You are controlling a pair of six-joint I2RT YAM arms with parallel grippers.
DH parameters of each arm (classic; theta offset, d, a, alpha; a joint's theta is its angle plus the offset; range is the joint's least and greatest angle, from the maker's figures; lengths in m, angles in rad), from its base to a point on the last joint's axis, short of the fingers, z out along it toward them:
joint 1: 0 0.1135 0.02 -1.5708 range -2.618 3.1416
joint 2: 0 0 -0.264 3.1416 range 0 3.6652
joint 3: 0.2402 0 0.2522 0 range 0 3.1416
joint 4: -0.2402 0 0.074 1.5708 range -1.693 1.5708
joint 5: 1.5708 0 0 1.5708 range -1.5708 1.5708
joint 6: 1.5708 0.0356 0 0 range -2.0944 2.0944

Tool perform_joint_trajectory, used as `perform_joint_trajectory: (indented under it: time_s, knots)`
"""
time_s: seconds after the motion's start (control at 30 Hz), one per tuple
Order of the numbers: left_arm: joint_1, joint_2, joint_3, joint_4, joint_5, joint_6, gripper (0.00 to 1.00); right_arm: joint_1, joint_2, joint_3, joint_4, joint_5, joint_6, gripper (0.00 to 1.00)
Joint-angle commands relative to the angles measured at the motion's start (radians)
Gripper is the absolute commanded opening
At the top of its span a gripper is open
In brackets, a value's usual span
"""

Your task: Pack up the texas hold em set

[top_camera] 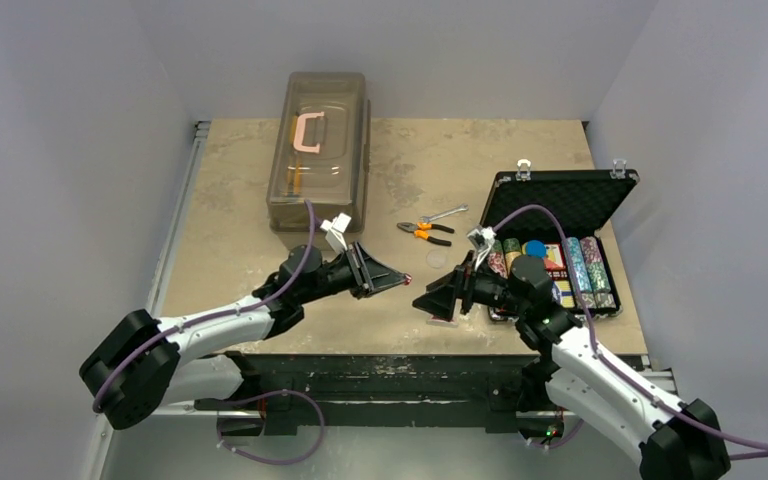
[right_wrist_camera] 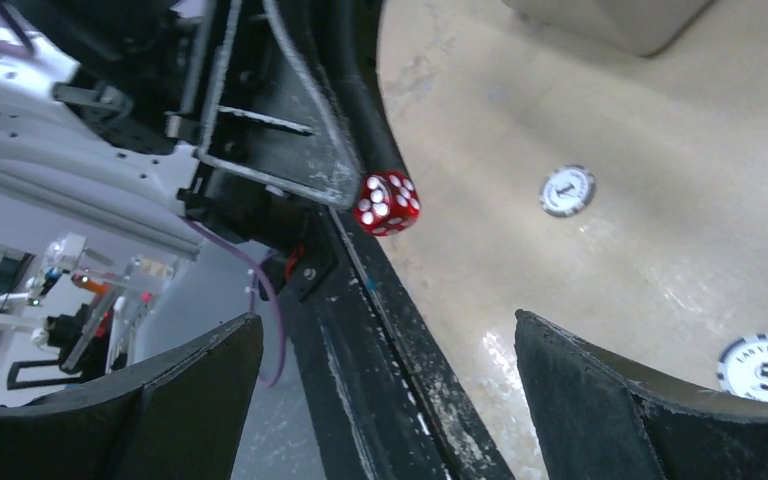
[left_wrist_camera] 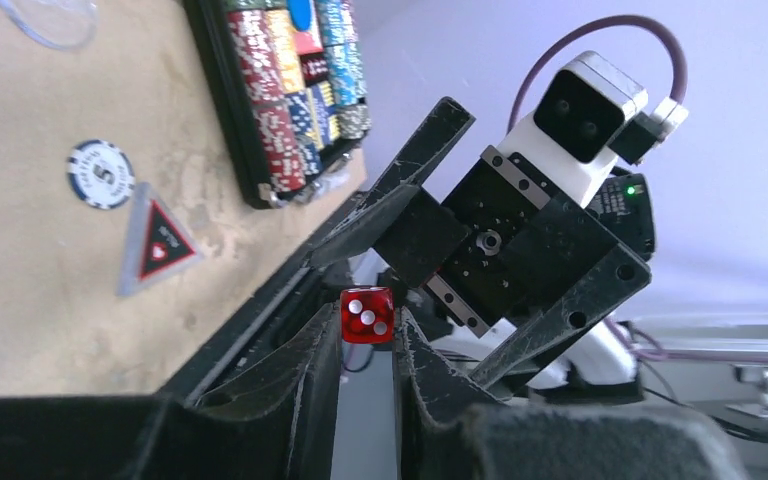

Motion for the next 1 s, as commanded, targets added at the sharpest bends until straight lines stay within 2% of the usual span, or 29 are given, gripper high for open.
perform_joint_trajectory:
  time_s: [0.0, 0.07, 0.13, 0.3, 0.47, 0.7, 0.83, 0.97]
  knots:
    - [-0.005, 0.011, -0.021, 0.144, 0.079, -0.162, 0.0, 0.002, -0.091, 0.015, 0.056, -0.027, -0.041, 0.93]
    - [-0.007, 0.013, -0.023, 0.104, 0.087, -0.223, 0.0, 0.001, -0.126, 0.034, -0.031, 0.051, -0.123, 0.92]
    - [-0.007, 0.012, -0.03, 0.084, 0.094, -0.279, 0.0, 0.004, -0.152, 0.039, -0.047, 0.096, -0.163, 0.88]
    - [-0.007, 0.012, -0.067, 0.151, 0.09, -0.399, 0.0, 0.025, -0.157, 0.035, 0.001, 0.138, -0.199, 0.82]
    - [-0.007, 0.044, -0.068, 0.184, 0.112, -0.453, 0.0, 0.064, -0.082, 0.06, 0.046, 0.153, -0.212, 0.79]
    - [-0.009, 0.149, -0.115, 0.359, 0.113, -0.523, 0.0, 0.152, -0.008, 0.073, 0.074, 0.198, -0.225, 0.7]
    - [-0.015, 0.234, -0.135, 0.521, 0.116, -0.585, 0.0, 0.179, 0.005, 0.064, 0.083, 0.237, -0.229, 0.6]
    - [-0.026, 0.305, -0.142, 0.656, 0.106, -0.625, 0.0, 0.187, 0.024, 0.066, 0.069, 0.256, -0.243, 0.58]
